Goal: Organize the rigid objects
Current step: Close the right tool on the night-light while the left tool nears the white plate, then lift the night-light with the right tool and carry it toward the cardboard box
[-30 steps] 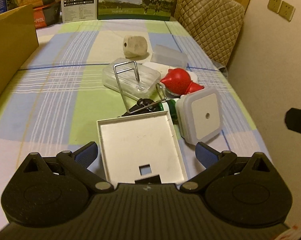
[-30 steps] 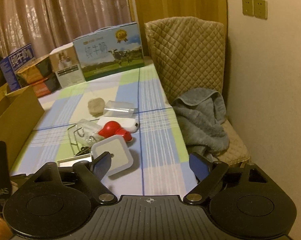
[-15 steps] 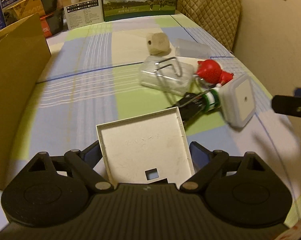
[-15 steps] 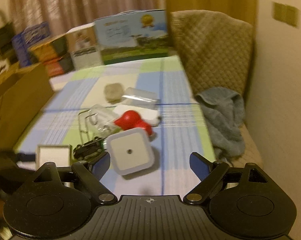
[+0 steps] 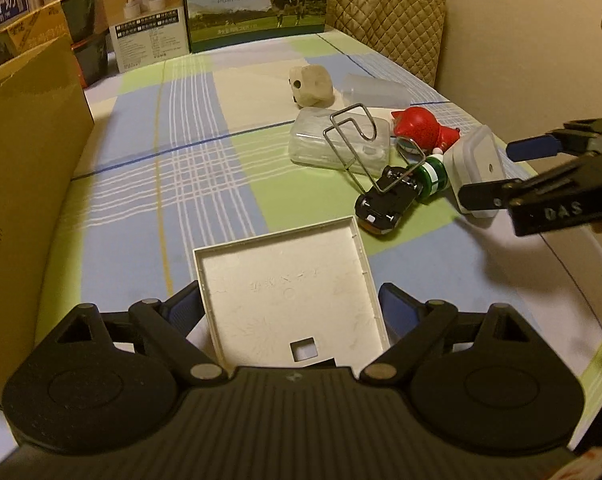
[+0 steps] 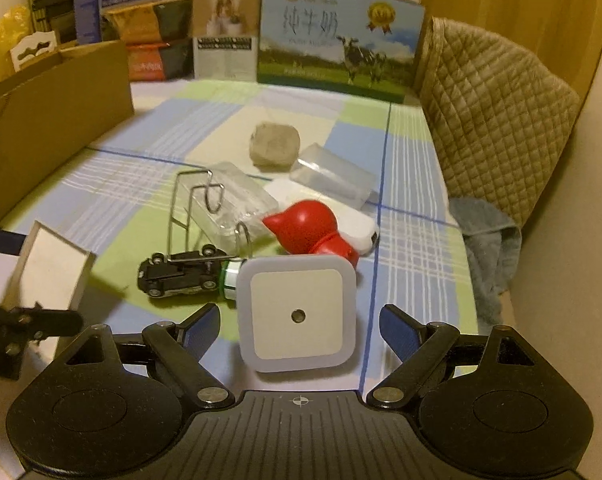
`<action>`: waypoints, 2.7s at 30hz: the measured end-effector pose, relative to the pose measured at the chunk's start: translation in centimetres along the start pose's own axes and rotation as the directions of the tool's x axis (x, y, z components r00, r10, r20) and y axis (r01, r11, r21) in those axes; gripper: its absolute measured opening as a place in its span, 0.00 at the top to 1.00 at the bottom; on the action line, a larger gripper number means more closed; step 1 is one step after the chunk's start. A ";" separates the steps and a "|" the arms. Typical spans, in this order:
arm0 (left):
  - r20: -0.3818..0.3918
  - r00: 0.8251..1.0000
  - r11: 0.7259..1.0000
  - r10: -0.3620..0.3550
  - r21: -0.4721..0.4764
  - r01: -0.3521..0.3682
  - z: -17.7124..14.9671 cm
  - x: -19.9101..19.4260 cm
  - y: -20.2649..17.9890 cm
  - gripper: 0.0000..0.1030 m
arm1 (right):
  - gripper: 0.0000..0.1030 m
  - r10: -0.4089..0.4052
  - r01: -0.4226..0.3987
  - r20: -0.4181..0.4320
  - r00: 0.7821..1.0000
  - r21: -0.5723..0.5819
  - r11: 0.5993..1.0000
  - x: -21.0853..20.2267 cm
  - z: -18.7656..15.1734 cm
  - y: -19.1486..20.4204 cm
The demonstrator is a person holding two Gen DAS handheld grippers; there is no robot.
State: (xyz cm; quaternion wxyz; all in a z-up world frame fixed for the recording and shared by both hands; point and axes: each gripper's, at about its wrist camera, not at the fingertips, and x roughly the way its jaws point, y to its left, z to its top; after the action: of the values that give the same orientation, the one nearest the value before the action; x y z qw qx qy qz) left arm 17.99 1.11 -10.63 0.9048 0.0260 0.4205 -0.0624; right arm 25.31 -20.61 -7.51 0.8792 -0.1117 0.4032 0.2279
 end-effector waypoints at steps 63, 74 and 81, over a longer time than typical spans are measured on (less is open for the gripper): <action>0.061 0.996 0.996 0.061 -0.071 -0.056 -1.5 -1.9 -1.0 0.17 | 0.40 0.040 -0.036 -0.012 0.999 0.240 0.970 -1.6 -0.9 1.0; 0.102 0.993 0.996 0.056 -0.073 -0.049 -0.5 -3.5 -0.8 0.17 | 0.40 -0.003 -0.018 0.088 0.996 0.236 0.972 -3.6 0.1 1.7; 0.173 0.984 0.997 0.039 -0.066 -0.027 2.8 -7.4 0.2 0.17 | 0.40 0.007 -0.040 0.149 0.989 0.218 0.975 -6.3 2.2 3.3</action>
State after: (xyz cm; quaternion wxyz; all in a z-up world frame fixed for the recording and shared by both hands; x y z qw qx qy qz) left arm 15.41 1.68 -3.11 0.9394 -0.0011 0.3409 -0.0361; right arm 21.56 -18.84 -1.33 0.9108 0.0085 0.3612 0.1999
